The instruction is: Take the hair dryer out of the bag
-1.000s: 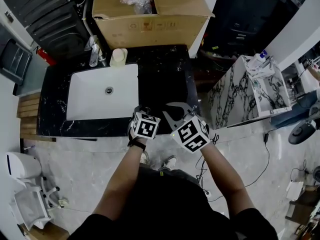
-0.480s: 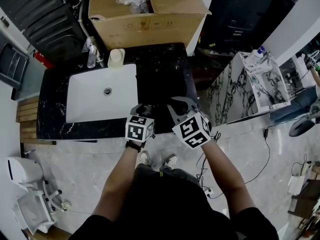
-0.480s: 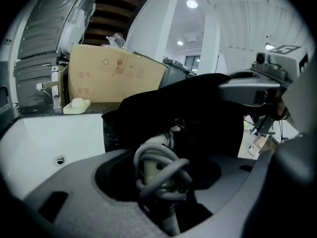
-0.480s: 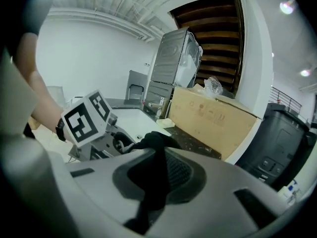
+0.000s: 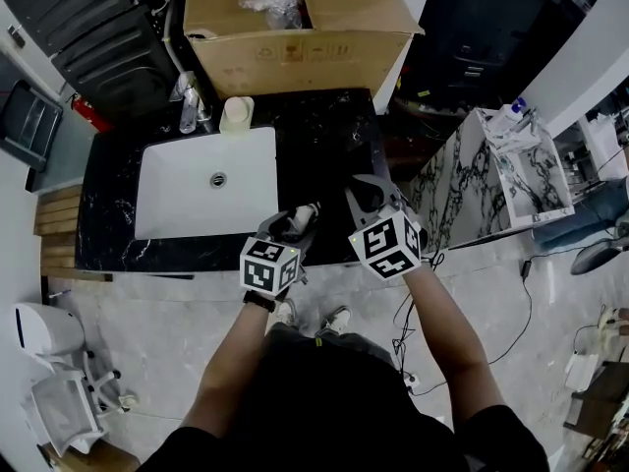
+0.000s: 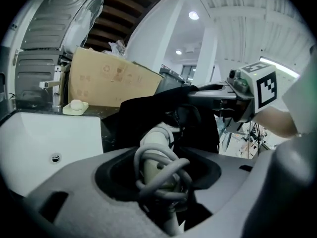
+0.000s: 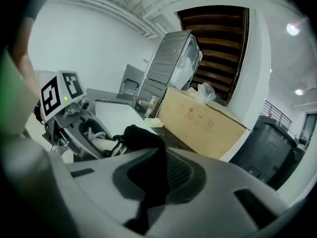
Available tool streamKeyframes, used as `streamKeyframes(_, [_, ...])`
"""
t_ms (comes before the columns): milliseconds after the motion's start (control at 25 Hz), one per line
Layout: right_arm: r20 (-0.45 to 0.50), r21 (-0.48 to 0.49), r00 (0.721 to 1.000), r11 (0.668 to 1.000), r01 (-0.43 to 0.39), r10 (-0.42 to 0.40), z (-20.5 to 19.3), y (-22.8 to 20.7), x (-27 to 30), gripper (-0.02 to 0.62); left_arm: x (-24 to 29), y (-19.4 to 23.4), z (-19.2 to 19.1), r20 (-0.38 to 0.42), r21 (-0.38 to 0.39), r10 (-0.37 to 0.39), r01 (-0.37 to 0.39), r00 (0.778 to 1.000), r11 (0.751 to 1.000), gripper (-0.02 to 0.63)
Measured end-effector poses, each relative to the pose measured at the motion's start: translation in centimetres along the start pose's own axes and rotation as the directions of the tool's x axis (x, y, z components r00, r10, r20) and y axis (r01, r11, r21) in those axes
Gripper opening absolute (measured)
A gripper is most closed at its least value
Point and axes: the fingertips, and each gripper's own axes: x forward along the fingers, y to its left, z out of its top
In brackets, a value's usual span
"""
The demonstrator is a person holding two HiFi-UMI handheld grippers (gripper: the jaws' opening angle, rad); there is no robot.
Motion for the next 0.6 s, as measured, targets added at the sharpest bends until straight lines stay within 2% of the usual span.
streamKeyframes(200, [-0.019,-0.011,1.000,1.000,0.001,-0.001,-0.5,-0.8,0.6,0.031,-0.8,-0.1,0.2,0.017,-0.009,-0.017,0.017,1.000,1.000,0.259])
streamKeyframes(400, [-0.045,-0.162,0.997,0.985,0.050,-0.058,-0.6,-1.4,1.0,0.031,-1.0,1.1,0.4,0.003,-0.015,-0.006,0.006,1.000,1.000,0.259])
streamKeyframes(520, [-0.053,-0.268,0.994,0.960,0.081,-0.098,-0.5,-2.3,1.7,0.031,-1.0,0.7,0.6,0.006,0.004,-0.031,0.031,1.000,1.000,0.259])
streamKeyframes(600, [-0.064,-0.301,0.993,0.951,0.077,-0.100,-0.9,-3.0,2.1,0.031,-1.1,0.2,0.9,0.015,0.000,-0.057,0.057,0.998,0.998,0.259])
